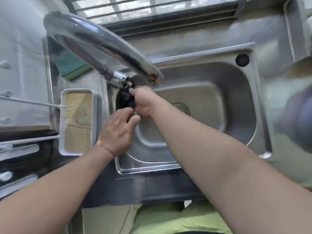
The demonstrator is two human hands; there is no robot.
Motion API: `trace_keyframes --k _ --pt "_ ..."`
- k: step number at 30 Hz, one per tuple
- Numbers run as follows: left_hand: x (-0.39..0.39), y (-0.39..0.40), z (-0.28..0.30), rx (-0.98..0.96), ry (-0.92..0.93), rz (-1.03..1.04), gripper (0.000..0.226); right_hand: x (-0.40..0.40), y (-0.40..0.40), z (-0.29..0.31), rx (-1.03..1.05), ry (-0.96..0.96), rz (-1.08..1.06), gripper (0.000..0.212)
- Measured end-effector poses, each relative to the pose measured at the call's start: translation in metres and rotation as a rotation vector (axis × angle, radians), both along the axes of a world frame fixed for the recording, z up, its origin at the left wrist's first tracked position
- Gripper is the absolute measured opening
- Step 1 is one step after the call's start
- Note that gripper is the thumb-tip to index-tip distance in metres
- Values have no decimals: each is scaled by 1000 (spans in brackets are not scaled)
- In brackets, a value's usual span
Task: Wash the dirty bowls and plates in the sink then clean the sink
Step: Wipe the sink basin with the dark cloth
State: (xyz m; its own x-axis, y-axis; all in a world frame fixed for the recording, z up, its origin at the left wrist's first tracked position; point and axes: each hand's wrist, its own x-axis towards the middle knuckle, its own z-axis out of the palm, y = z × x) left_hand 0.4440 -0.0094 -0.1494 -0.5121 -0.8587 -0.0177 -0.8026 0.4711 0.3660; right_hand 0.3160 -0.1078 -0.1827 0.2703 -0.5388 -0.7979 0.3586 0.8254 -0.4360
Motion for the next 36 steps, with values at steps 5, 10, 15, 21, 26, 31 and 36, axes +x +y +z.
trace_keyframes --k 5,10,15,21,26,31,36 --pt "8 3 -9 -81 21 -68 24 -5 64 -14 -91 25 391 20" --pt "10 4 -8 -61 -12 -89 31 -22 127 5 -392 306 1105 26" --pt "5 4 -4 -20 -101 -95 32 -111 167 70 -711 473 1346 31" --pt "-1 3 8 112 -238 -94 43 -297 189 98 -864 811 1609 15" --pt "-14 7 31 180 -109 99 40 -365 210 88 -1188 1105 1741 27" --pt "-16 10 51 251 48 226 40 -276 236 69 -1438 974 1408 31" --pt "-7 15 69 471 114 264 33 -124 222 50 -1565 844 1341 25"
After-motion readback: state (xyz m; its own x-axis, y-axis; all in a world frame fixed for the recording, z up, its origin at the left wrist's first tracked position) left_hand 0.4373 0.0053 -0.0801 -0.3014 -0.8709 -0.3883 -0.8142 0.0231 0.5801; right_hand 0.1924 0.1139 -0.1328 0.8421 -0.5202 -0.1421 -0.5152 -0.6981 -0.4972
